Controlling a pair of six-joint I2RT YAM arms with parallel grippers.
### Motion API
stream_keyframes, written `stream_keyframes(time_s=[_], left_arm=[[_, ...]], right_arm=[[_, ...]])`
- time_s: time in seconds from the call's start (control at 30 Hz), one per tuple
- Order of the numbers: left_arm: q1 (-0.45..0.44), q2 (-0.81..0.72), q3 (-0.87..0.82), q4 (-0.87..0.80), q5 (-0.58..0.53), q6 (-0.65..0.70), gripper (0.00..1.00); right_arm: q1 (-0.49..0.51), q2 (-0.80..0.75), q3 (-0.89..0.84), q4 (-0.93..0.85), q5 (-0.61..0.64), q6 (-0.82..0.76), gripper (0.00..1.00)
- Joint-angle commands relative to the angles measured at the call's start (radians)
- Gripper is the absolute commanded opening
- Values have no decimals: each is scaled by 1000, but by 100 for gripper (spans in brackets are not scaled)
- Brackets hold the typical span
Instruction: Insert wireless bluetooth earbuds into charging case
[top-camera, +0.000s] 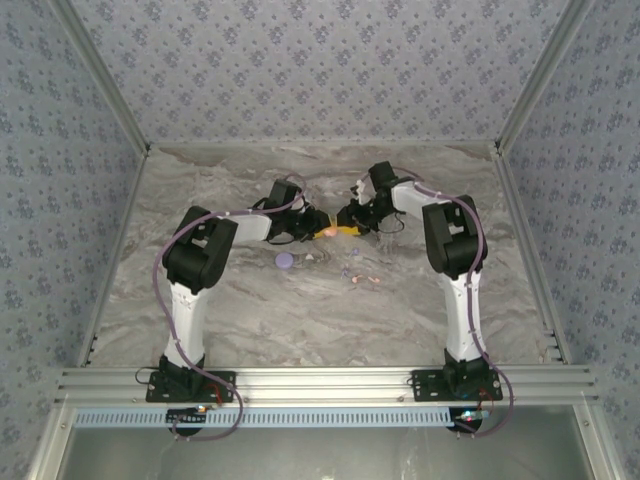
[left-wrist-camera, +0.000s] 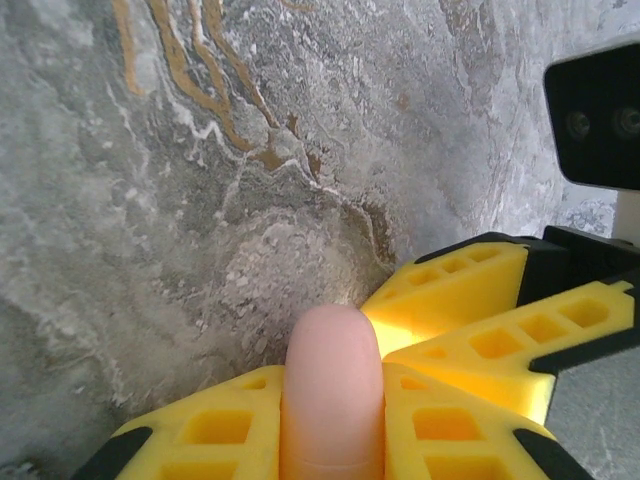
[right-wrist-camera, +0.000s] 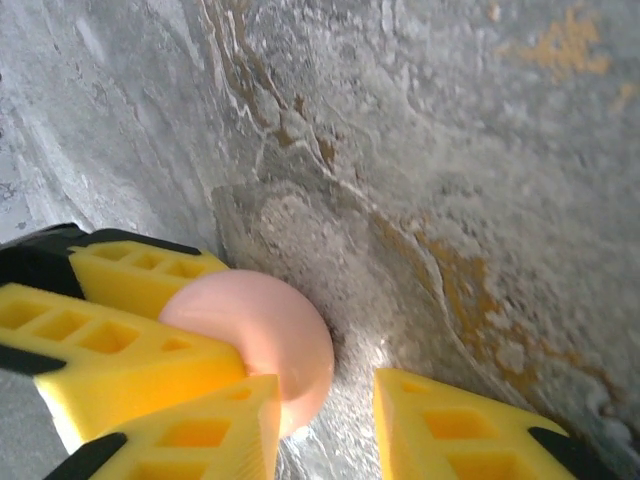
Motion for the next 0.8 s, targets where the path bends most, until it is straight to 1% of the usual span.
stream_keyframes(time_s=[0.0, 0.07, 0.3, 0.37, 0.53, 0.6, 0.77], left_arm=[[4, -70, 12, -41, -4, 57, 17], [13, -98, 12, -50, 6, 81, 17], [59, -236, 9, -49, 77, 174, 17], [71, -274, 13, -48, 110, 199, 17], [82, -372, 31, -25, 206, 257, 17], [82, -407, 44, -27, 247, 282, 17], [79, -481, 52, 3, 339, 328, 17]], right_arm=[[-22, -110, -47, 18, 23, 13, 35], [-36, -161, -80, 32, 25, 10, 38], [-95, -388, -208, 112, -2, -15, 41], [-108, -443, -232, 142, -42, -22, 43], [-110, -540, -236, 151, -125, -57, 47], [-103, -574, -232, 158, -155, -66, 50], [-82, -629, -211, 182, -237, -78, 54]])
